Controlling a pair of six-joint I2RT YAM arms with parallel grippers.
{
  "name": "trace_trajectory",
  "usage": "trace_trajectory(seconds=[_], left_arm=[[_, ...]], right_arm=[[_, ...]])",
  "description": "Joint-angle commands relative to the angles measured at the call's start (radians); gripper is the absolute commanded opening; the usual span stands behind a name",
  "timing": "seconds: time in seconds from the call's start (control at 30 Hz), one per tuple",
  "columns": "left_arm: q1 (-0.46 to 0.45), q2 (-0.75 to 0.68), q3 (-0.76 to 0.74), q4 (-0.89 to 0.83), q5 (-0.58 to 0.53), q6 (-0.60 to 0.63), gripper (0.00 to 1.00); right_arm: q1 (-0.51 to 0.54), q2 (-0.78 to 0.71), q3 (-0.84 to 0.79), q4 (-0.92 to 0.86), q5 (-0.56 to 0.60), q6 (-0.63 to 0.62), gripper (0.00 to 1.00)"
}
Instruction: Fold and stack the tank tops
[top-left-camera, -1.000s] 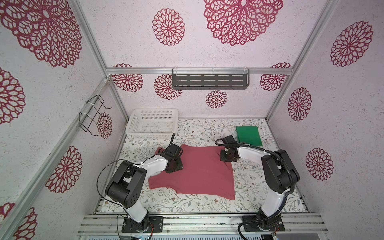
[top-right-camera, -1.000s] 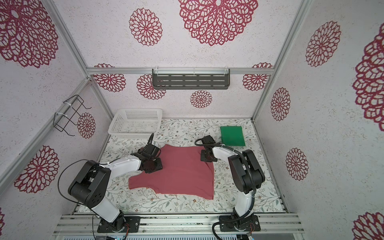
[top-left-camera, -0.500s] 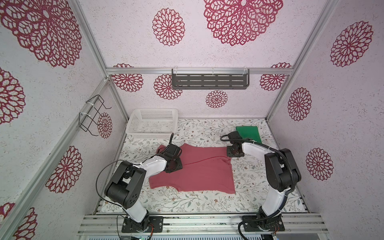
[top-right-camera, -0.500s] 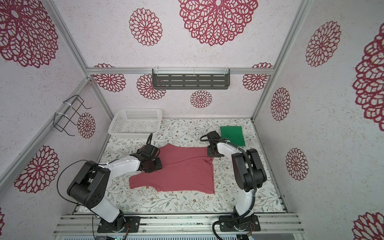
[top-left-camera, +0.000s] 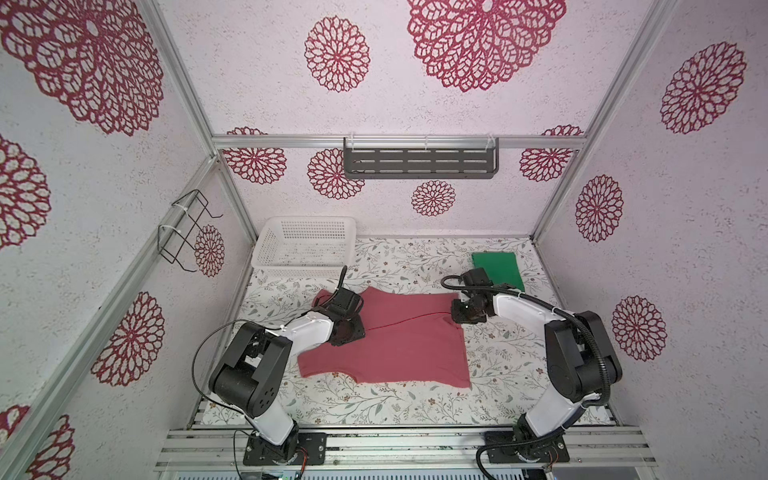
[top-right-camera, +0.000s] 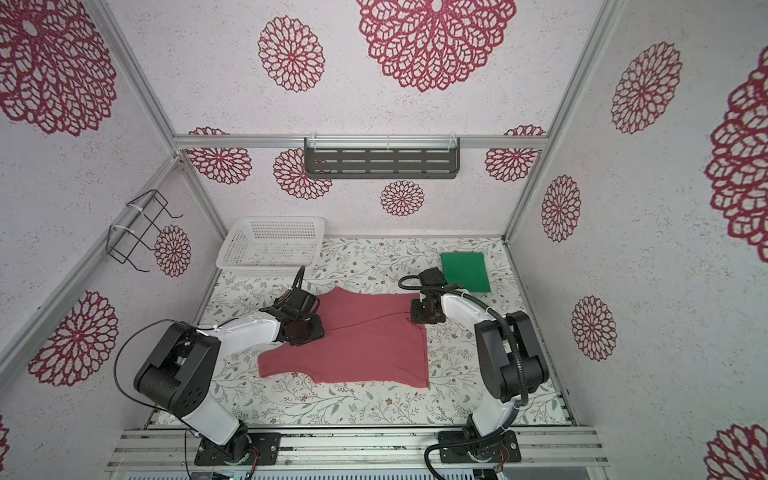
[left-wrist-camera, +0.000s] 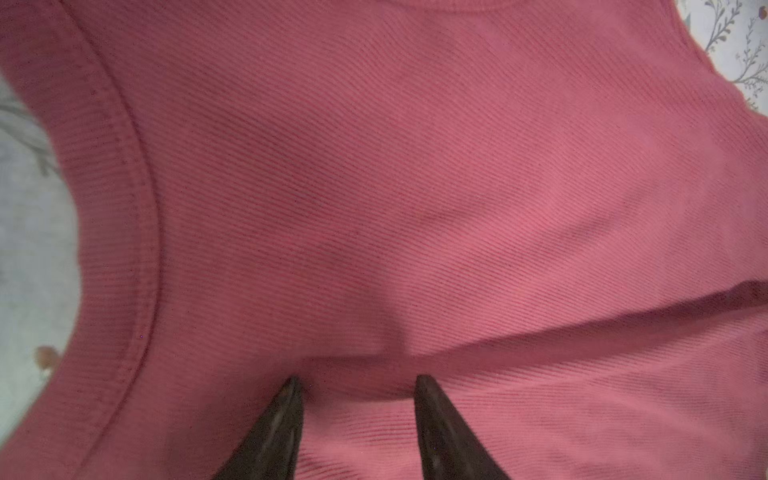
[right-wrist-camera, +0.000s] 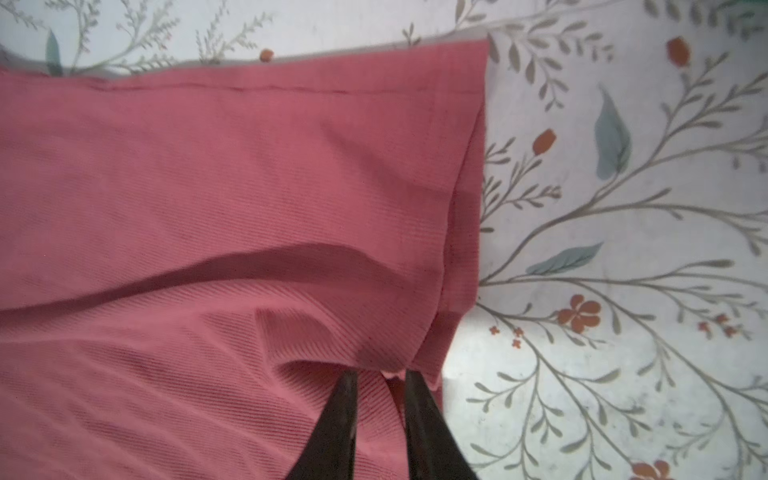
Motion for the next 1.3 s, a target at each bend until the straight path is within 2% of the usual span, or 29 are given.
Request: trace_trajectory(seconds=[0.0,0.07,0.13,0.23,0.33,0.43,0.47,0.53,0.63,0.7,0.87,0.97,1.03,1.17,1.27], left_arm=[[0.031,0.096,-0.090,-0.128,-0.065,0.015,0.48],[0.030,0.094,-0.099,-0.126,-0.063,0.011,0.48],[0.030,0.088,-0.111,-0.127,-0.066,0.006,0.48],[0.031,0.081,-0.130,-0.122,-0.065,0.001,0.48],[0.034,0.080,-0.142,-0.120,-0.061,0.001,0.48],[0.034,0.083,-0.142,-0.117,-0.056,0.001,0.48],[0.037,0.084,-0.141,-0.119,-0.054,0.000,0.48],[0.038,0.088,-0.139,-0.122,-0.054,0.001,0.48],[0.037,0.085,-0.139,-0.125,-0.060,-0.004,0.48],[0.039,0.080,-0.138,-0.135,-0.067,-0.004,0.48],[0.030,0.003,-0.107,-0.231,-0.075,-0.004,0.48],[0.022,-0.074,-0.011,-0.329,-0.082,0.016,0.51],[0.017,-0.078,0.095,-0.395,-0.069,0.050,0.55],[-0.011,-0.024,0.259,-0.467,-0.071,0.112,0.57],[-0.013,0.020,0.351,-0.441,-0.072,0.143,0.57]], right_arm=[[-0.004,0.006,0.030,0.041,-0.048,0.031,0.30],[0.030,0.032,0.070,0.036,-0.008,0.044,0.42],[0.091,0.079,0.120,-0.009,0.081,0.045,0.56],[0.122,0.150,0.149,-0.062,0.205,0.065,0.64],[0.098,0.172,0.136,-0.093,0.326,0.056,0.70],[0.033,0.138,0.107,-0.094,0.375,0.001,0.73],[0.016,0.122,0.107,-0.099,0.386,-0.021,0.76],[-0.017,0.079,0.124,-0.121,0.415,-0.071,0.88],[-0.037,0.027,0.161,-0.143,0.418,-0.116,0.97],[-0.040,0.011,0.181,-0.165,0.407,-0.119,0.98],[-0.010,-0.050,0.131,-0.166,0.260,-0.069,0.99],[-0.010,-0.119,0.044,-0.126,0.128,-0.009,0.97],[-0.011,-0.158,-0.013,-0.115,0.074,0.028,0.96],[-0.010,-0.230,-0.098,-0.127,0.076,0.065,0.93],[0.007,-0.268,-0.130,-0.139,0.082,0.088,0.87]])
